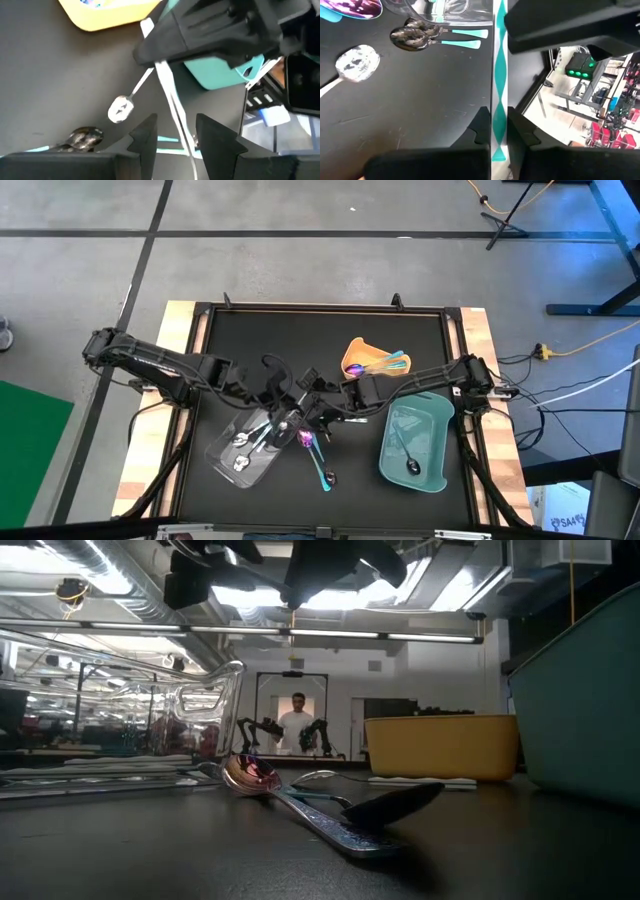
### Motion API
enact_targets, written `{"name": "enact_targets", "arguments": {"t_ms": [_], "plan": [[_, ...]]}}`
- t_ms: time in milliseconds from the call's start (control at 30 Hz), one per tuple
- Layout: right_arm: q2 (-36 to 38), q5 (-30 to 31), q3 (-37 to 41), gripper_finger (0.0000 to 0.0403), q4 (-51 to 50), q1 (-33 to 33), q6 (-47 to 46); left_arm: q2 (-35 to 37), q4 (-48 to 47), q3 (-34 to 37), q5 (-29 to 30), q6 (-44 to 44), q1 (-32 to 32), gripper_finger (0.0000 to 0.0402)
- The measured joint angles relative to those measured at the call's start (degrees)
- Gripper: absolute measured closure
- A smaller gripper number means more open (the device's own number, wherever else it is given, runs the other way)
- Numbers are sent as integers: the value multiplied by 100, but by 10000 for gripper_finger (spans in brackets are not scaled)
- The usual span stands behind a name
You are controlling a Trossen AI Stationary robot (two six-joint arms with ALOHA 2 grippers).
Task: Sort silverware by color (type)
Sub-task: Put the white patterned spoon into the transparent bin
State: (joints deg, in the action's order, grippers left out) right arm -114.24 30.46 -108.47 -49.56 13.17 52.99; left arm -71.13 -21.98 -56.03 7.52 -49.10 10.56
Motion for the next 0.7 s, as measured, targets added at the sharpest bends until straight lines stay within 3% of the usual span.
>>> {"name": "enact_targets", "arguments": {"t_ms": [333, 700], "plan": [[0, -34, 0, 386, 11, 0, 595, 0, -9, 2, -150, -28, 114, 273], [0, -250, 2, 386, 257, 0, 700, 0, -7, 2, -876, -30, 73, 273]]}}
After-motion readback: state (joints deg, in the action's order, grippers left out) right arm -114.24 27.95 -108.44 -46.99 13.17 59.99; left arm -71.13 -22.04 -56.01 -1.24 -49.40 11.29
